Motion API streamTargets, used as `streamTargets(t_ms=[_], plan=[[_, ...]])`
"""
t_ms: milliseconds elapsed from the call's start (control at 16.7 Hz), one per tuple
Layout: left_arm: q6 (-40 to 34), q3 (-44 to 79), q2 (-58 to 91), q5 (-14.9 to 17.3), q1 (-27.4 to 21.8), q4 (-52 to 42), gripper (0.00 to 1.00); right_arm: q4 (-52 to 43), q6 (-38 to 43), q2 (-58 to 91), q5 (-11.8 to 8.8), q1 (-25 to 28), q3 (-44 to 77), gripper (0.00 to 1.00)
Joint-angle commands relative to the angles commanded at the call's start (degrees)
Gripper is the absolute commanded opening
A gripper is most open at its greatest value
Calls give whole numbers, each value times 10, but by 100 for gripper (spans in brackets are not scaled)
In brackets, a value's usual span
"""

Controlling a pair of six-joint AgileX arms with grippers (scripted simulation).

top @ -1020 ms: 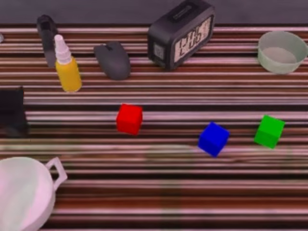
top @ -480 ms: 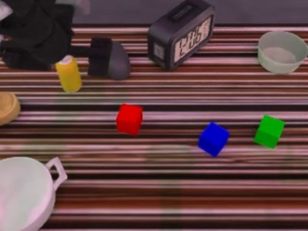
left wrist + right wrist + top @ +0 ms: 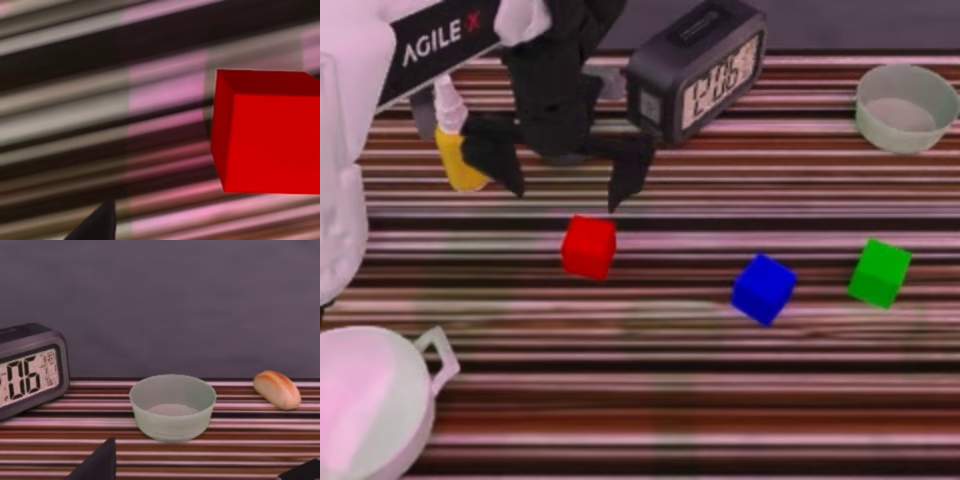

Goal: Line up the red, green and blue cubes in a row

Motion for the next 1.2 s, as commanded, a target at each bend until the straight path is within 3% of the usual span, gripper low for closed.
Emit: streamTargets(t_ms=[540, 1020, 1200], plan=[[-3, 33, 39, 0, -6, -16, 100, 0, 0, 0, 0, 0, 0, 100], [-2, -73, 84, 1, -8, 138, 100, 0, 0, 0, 0, 0, 0, 100], [-2, -83, 90, 1, -8, 150, 100, 0, 0, 0, 0, 0, 0, 100]])
